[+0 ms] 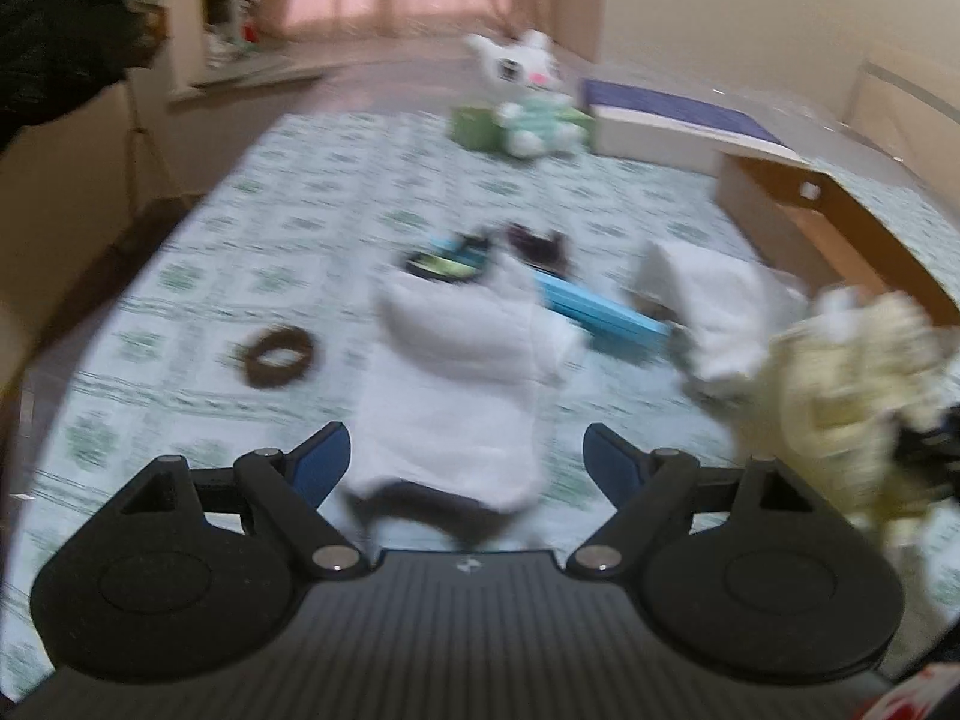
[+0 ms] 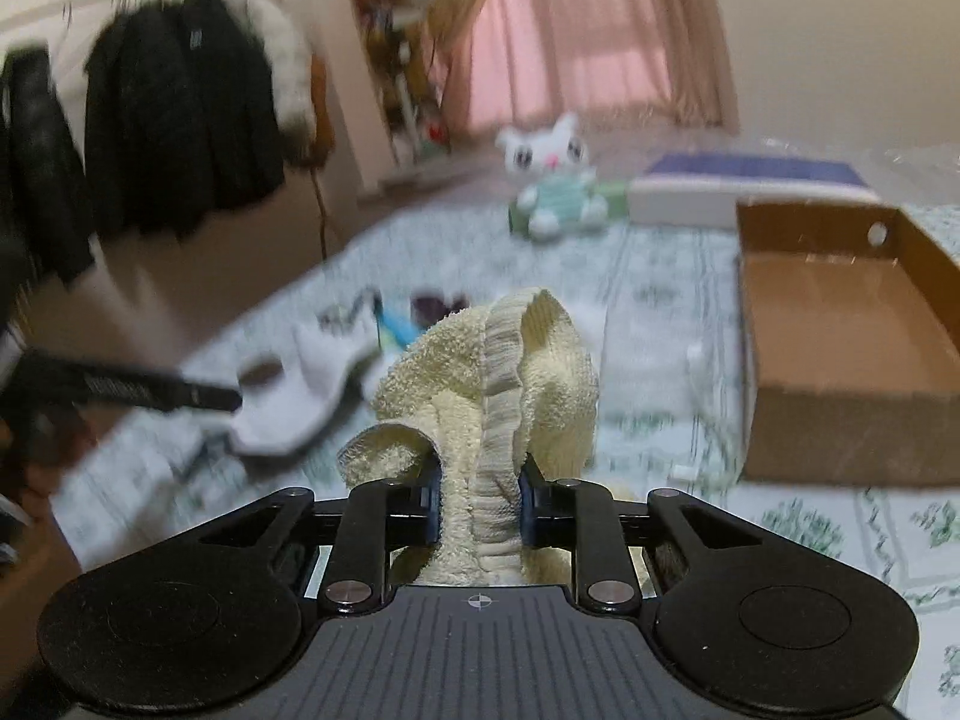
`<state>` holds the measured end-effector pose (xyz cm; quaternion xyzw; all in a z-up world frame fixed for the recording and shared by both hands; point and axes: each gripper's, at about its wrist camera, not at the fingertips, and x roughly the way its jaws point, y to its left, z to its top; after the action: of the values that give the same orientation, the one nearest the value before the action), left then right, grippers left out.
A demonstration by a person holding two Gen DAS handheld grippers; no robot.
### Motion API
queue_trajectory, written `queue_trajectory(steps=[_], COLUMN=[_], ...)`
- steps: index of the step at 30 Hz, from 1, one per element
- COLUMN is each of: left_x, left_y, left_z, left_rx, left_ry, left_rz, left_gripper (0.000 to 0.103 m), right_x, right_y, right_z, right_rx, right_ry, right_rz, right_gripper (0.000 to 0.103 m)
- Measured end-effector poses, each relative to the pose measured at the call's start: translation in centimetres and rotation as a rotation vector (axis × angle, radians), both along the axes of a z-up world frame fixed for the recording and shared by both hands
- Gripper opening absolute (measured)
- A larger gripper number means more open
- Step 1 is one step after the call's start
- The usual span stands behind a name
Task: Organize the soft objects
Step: 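Lift the yellow towel with the right gripper and gather it up, then grasp the brown hair tie with the left gripper while the right holds the towel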
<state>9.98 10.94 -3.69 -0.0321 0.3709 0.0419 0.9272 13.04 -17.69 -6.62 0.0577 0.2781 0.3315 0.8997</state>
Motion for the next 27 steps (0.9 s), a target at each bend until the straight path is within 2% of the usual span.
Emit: queue_trajectory(steps=[7, 12, 15, 21, 27], left_x=[1.8, 4.5, 6.2, 8.8, 9.9], left_y=[5.7, 8.7, 9.9, 11.8, 12.5], left_z=[0.2, -1.6, -3.1, -5.6, -6.0], left_rx=[0.084, 0.147, 0.156, 0.138, 0.112], left_ry=[-0.027, 0.012, 0.044, 0.098, 0.116], left_rz=[0.095, 0.102, 0.09, 0.078, 0.065], left_gripper=[0.078, 0.076, 0.074, 0.061, 0.034], right_x=[1.7, 3.4, 4.3, 4.8, 4.9], right_y=[-2.6, -4.7, -5.8, -7.3, -8.2], right_z=[4.1, 5.7, 6.1, 6.4, 6.1], right_rx=[0.164, 0.216, 0.232, 0.229, 0.215], right_ry=[-0.052, -0.054, -0.038, -0.027, -0.013], right_rz=[-0.083, -0.158, -0.198, -0.248, -0.277], right_gripper=[0.024, 0.024, 0.024, 0.024, 0.024])
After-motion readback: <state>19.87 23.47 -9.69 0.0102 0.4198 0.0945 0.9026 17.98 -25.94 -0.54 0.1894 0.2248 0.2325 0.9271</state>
